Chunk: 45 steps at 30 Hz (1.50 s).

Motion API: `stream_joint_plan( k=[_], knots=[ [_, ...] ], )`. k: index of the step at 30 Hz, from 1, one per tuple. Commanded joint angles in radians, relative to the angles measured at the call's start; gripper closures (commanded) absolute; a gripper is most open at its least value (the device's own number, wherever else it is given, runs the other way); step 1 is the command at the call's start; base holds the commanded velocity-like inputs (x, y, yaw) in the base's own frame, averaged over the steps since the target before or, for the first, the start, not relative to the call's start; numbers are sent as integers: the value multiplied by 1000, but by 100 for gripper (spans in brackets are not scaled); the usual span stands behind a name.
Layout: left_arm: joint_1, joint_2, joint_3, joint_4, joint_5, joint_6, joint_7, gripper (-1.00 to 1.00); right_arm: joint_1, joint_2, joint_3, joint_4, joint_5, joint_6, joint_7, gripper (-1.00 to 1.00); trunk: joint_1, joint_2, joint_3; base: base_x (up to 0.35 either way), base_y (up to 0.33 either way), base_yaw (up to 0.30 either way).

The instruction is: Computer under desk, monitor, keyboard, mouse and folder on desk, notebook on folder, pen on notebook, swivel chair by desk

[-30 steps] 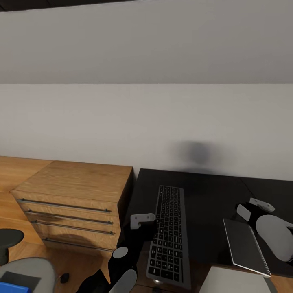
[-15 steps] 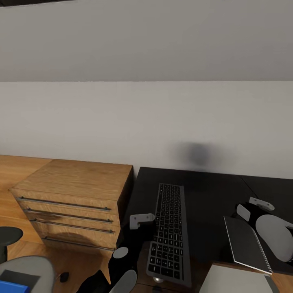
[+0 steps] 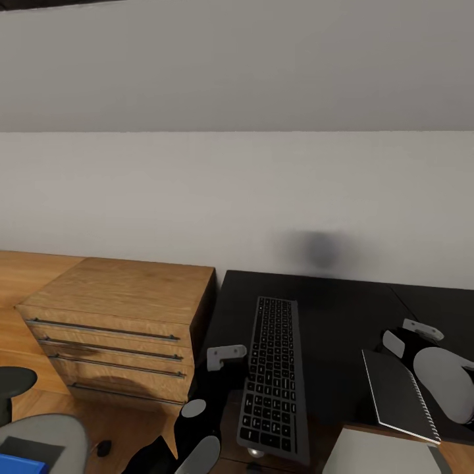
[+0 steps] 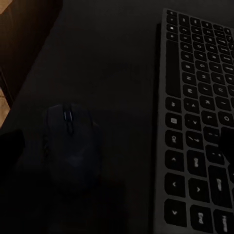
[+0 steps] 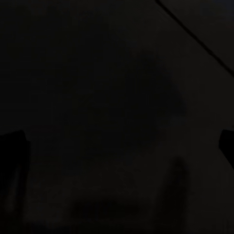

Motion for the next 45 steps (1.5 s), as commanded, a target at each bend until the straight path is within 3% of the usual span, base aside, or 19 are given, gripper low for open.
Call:
stream_joint_plan(
  k=[1, 19, 45],
  knots=[
    [-1, 0, -1, -1, 4, 4, 7, -100, 0, 0, -8, 3, -7, 11, -3, -100, 0, -1, -1, -7, 0, 0],
    [-1, 0, -1, -1, 5, 4, 6, -100, 0, 12, 16, 3, -7, 11, -3, -100, 0, -1, -1, -104, 0, 0],
    [-1, 0, -1, -1, 5, 4, 8, -100, 0, 18, 18, 3, -7, 10, -3, -100, 0, -1, -1, -99, 10, 0]
  ],
)
